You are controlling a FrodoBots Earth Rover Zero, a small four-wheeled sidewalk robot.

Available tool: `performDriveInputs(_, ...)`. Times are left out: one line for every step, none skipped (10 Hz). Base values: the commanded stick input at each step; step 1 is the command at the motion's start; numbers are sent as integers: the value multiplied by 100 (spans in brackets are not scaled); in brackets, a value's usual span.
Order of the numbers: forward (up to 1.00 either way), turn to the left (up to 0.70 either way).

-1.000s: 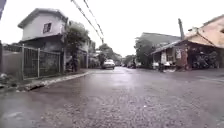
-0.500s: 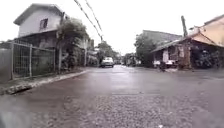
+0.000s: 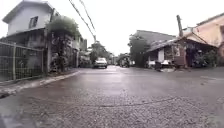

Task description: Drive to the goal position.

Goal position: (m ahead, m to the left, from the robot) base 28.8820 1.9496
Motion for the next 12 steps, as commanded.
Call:
performDriveInputs(100,0)
performDriveInputs(100,0)
performDriveInputs(100,0)
performDriveInputs(100,0)
performDriveInputs(100,17)
performDriveInputs(100,27)
performDriveInputs(100,15)
performDriveInputs(100,0)
performDriveInputs(100,0)
performDriveInputs(100,0)
performDriveInputs(100,0)
performDriveInputs(100,0)
